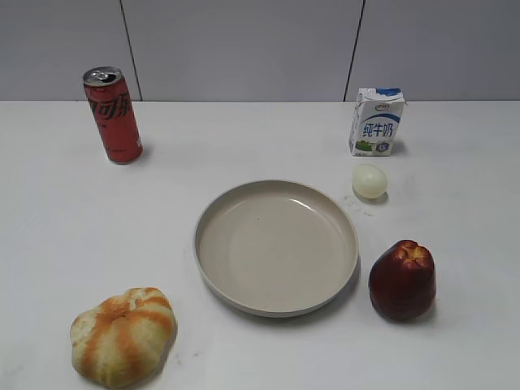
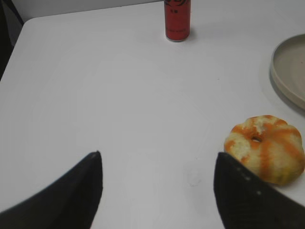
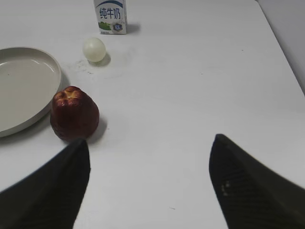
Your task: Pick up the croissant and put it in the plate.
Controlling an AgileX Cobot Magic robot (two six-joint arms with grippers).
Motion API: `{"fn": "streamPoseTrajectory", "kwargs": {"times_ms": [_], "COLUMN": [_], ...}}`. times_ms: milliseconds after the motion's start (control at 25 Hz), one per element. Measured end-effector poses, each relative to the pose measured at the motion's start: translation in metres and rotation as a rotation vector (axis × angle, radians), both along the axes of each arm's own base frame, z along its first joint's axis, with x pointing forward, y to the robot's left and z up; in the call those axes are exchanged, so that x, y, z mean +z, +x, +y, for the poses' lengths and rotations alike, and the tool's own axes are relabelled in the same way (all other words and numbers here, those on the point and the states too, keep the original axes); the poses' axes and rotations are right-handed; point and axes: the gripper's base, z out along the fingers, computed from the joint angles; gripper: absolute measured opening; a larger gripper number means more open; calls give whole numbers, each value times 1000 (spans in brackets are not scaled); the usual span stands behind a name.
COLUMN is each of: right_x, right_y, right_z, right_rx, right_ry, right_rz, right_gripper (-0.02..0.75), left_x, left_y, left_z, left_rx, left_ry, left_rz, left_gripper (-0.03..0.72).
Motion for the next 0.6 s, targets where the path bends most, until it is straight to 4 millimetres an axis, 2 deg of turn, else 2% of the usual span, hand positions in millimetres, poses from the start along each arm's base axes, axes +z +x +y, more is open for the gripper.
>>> {"fn": "streamPoseTrajectory", "kwargs": {"times_ms": [600], "right_x": [0], "right_y": [0], "right_z": [0], "right_rx": [0], "right_ry": [0], "right_rz": [0], "right_gripper": [588], "left_x": [0], "left_y": [0], "left_z": [0], "left_rx": [0], "left_ry": [0], "left_rz": [0], "left_gripper": [545]}}
